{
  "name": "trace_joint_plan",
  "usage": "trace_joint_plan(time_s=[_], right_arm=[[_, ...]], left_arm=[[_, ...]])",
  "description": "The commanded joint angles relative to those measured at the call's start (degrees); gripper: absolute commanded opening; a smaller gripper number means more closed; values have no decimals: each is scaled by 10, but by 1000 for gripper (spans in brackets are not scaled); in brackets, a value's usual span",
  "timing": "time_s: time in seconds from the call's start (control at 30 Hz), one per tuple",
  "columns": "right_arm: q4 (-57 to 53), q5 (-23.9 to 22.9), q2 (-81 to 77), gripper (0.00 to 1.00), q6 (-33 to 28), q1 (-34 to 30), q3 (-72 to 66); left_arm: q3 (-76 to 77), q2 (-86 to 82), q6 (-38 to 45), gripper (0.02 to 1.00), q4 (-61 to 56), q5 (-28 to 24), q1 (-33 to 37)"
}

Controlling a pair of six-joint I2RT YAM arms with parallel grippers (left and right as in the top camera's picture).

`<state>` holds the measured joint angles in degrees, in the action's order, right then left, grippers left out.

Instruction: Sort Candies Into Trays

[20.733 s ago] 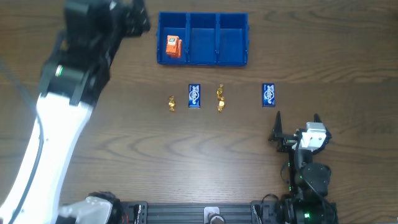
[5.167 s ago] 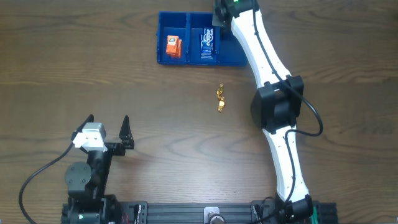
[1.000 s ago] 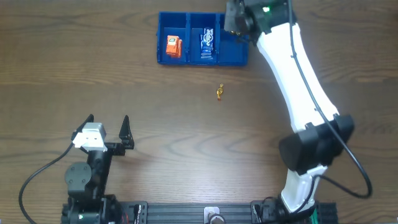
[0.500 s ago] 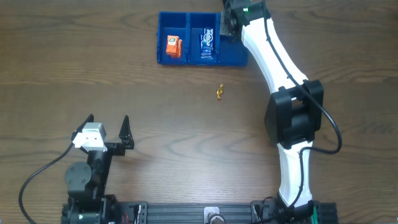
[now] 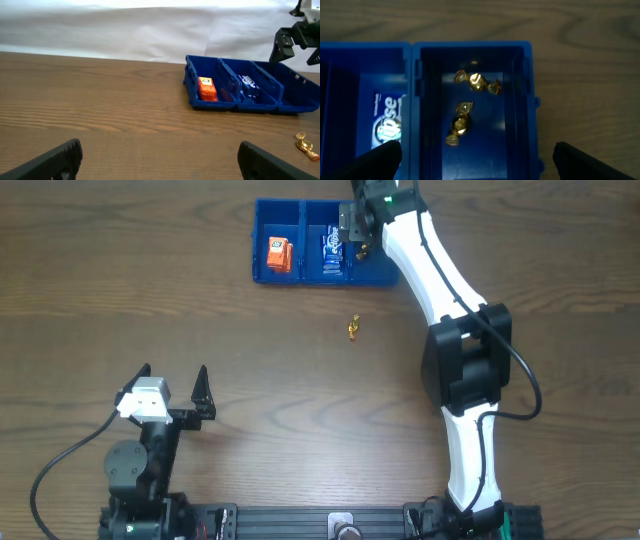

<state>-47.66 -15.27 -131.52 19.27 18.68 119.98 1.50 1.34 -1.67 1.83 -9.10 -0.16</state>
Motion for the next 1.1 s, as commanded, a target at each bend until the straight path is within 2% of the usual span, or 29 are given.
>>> trace_joint_plan(time_s=[0.03, 0.17, 0.33, 0.43, 0.53, 0.77, 1.1], right_arm=[[-53, -10, 6, 1000, -3, 10, 62], [-189, -5, 38, 1000, 2, 16, 148], [-360, 97, 66, 1000, 34, 33, 152], [-384, 138, 66, 1000, 35, 45, 104], [-369, 148, 66, 1000, 50, 61, 41], [-258, 149, 66, 1000, 73, 75, -131], [-151, 138, 39, 998, 76, 72, -188]], left_arm=[[-12, -3, -2, 996, 18, -10, 2], [-12, -3, -2, 998, 18, -10, 2], [-12, -3, -2, 996, 18, -10, 2], [-12, -3, -2, 998, 18, -10, 2], [-12, -3, -2, 998, 18, -10, 2], [-12, -3, -2, 998, 18, -10, 2], [-12, -3, -2, 998, 18, -10, 2]])
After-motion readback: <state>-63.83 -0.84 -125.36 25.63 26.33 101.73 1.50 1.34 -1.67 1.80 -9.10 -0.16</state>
